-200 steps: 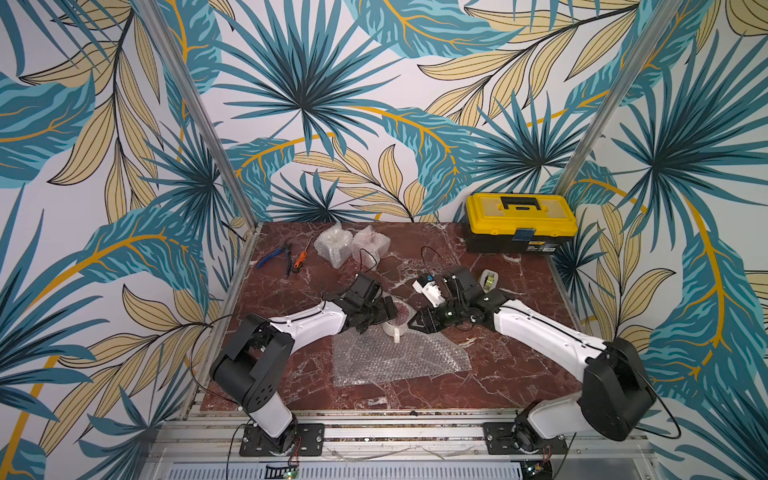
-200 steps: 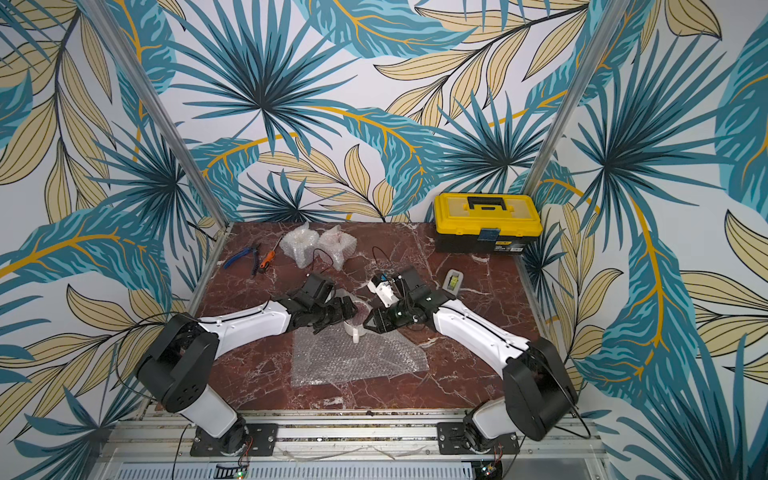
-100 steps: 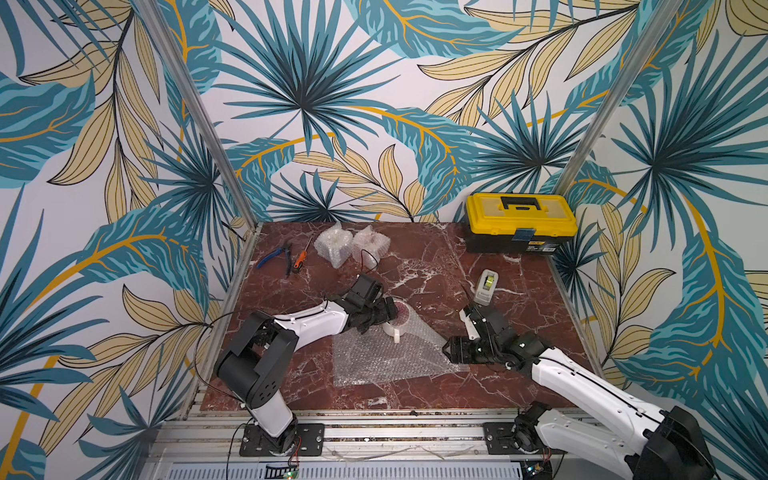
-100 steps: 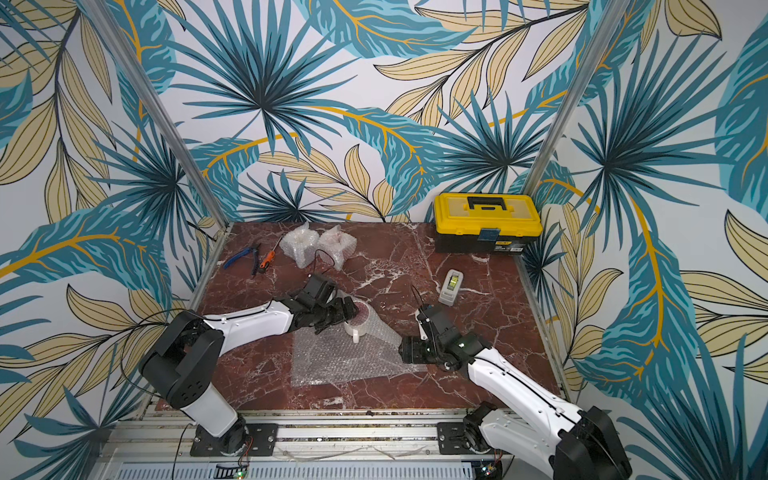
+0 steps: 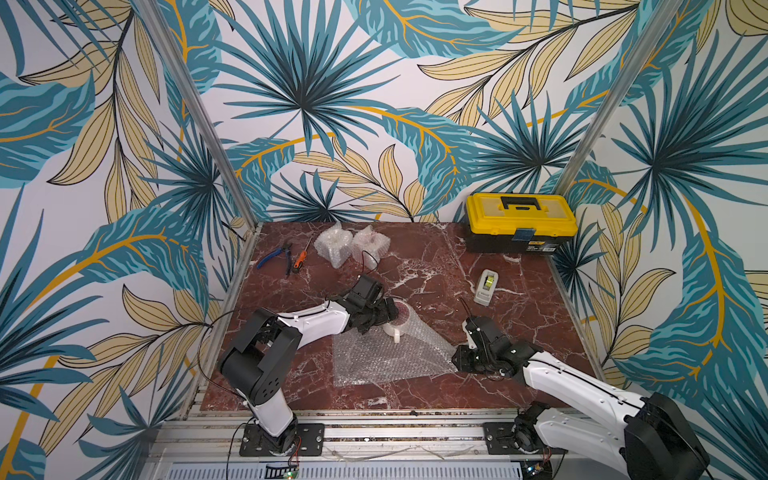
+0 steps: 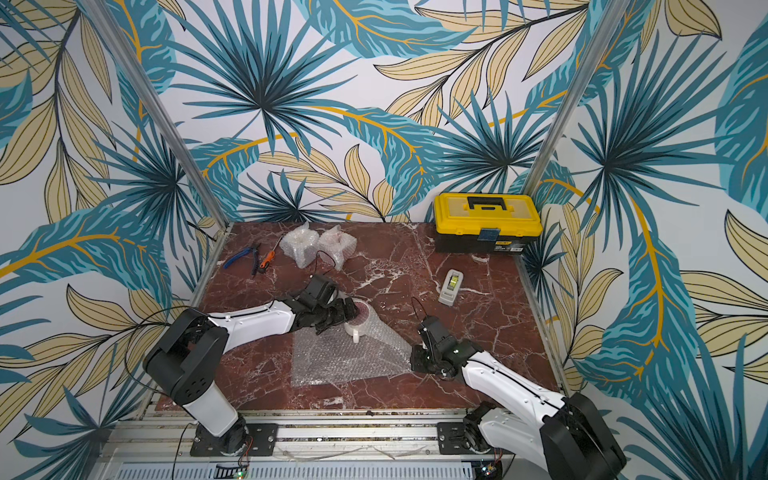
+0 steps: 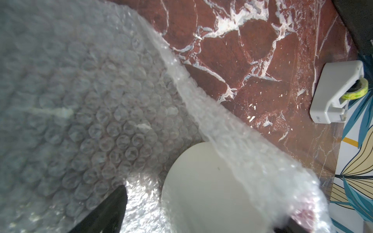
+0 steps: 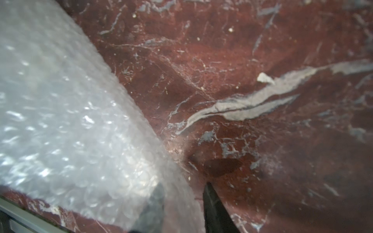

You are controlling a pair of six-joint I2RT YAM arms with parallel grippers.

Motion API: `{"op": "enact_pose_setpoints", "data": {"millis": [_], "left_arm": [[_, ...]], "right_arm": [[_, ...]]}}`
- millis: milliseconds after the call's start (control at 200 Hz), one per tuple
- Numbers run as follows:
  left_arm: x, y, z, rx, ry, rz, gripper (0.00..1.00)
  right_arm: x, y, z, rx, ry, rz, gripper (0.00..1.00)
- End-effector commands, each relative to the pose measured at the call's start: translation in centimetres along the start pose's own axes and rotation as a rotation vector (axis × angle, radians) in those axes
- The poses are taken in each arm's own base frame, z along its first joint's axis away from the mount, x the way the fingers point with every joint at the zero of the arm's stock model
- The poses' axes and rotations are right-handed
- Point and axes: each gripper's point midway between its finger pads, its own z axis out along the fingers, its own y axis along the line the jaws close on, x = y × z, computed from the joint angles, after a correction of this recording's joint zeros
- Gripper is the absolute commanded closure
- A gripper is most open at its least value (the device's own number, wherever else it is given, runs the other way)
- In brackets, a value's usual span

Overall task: Wrap mugs in bubble wrap
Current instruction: Wrap the mug in bubble wrap.

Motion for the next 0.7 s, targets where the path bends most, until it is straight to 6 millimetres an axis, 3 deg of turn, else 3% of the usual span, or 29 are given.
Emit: {"op": "enact_pose_setpoints", "data": {"millis": [0,185,350,696], "left_arm": [[1.4,1.7,0.9,-0.049,0.042,-0.008,0.07],[1.6,1.9,1.1,-0.056,0.047,-0.009,0.07],[1.7,2.0,1.1,-0.058,0.048,-0.012,0.07],[2.0,2.0,1.2,-0.059,0.055,-0.007,0.07]], "right_arm": [[-1.1,0.8,-1.0,-0.043,-0.076,-0.005,0.79],[-3.2,1.8,-2.7,-0.060,-0.152,-0.014,0.91],[-5.6,3.9,-3.8,-0.114,-0.209,-0.024,0.98],[-10.2,11.3,-6.6,-0.394,-0.318,-0.077,1.00]]}}
